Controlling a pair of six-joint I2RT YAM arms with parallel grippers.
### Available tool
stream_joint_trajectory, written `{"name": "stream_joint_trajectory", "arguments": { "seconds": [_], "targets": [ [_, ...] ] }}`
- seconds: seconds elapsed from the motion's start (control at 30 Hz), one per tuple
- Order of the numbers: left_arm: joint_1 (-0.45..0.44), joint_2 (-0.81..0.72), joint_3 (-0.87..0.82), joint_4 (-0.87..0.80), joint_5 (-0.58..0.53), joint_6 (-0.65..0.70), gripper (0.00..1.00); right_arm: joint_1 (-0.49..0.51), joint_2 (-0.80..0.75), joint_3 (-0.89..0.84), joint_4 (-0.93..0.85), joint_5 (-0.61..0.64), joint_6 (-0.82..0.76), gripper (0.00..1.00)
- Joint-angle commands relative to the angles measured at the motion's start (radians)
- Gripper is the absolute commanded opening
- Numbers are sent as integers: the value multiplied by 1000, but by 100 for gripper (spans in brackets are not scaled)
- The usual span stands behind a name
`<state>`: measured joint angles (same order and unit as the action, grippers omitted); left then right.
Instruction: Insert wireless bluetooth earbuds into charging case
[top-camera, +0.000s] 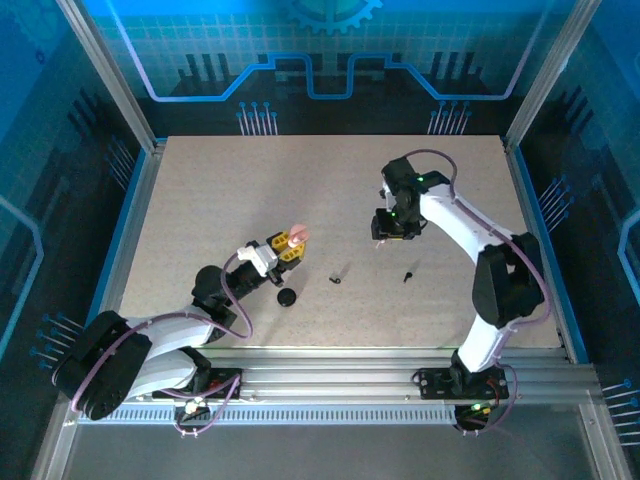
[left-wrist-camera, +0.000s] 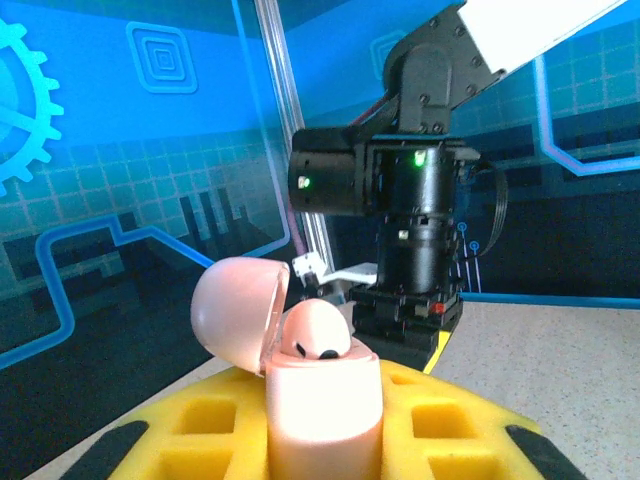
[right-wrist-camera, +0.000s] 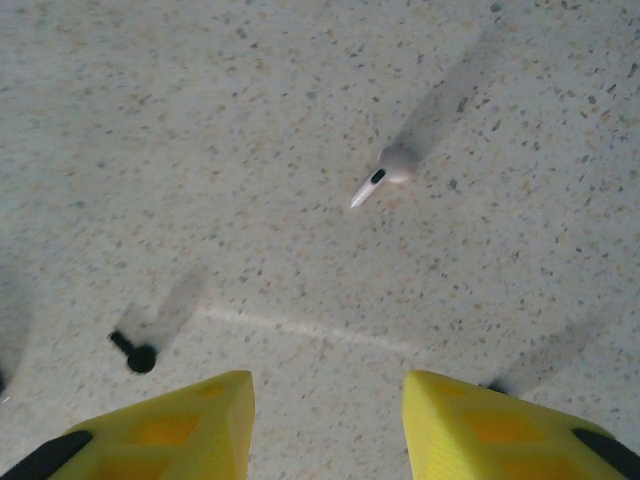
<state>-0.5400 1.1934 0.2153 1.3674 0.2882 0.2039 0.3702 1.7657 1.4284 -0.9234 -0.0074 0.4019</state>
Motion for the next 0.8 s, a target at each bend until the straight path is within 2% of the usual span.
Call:
{"name": "stream_joint_trajectory", "arguments": {
  "seconds": [0.0,0.33,0.77],
  "targets": [
    [-6,-9,-11,33,-22,30,11,-11,64,67,-21,42,5,44],
    [-8,9,-8,33,-40,37,11,-7,225,161,-35,87,8,45],
    [-6,9,-10,33,-45,39,11,-10,345,192,-26,93,24,43]
  ]
}}
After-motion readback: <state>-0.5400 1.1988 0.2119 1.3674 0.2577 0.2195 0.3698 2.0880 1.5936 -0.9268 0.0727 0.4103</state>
